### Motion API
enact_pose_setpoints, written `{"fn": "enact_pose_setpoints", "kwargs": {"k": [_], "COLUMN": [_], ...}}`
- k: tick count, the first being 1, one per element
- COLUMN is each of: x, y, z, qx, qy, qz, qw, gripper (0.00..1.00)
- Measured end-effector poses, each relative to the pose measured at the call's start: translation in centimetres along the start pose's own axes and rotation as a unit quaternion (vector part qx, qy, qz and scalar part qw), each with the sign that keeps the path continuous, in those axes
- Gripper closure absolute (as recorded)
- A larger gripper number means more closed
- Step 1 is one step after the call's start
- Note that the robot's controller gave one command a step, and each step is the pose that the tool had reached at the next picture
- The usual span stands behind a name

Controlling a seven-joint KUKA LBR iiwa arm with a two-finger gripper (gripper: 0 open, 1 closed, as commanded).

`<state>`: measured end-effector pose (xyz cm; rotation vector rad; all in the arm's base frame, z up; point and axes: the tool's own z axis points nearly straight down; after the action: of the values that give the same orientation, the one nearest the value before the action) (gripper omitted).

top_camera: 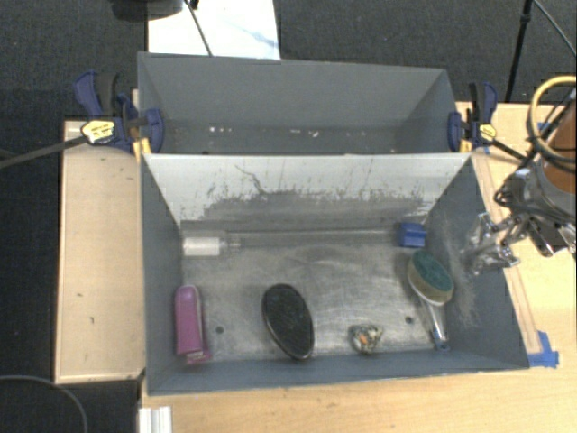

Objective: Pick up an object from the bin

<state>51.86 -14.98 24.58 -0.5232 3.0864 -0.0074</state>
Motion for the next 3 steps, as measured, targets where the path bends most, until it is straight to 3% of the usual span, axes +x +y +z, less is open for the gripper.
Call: {"fn": "enact_pose_setpoints", "kwargs": {"k": [1,2,3], "x": [0.7,0.6,-1.0], "y": [2.3,2.3,3.2], "z": [12.0,11.9,16.3], "qx": [-0.006,-0.004,-0.007], "qy": [0.0046,0.0035,0.0041], "qz": [-0.214,-0.214,-0.388], "qw": [0.9769,0.9768,0.9214], "gripper": [1.0,0.0,0.0]}}
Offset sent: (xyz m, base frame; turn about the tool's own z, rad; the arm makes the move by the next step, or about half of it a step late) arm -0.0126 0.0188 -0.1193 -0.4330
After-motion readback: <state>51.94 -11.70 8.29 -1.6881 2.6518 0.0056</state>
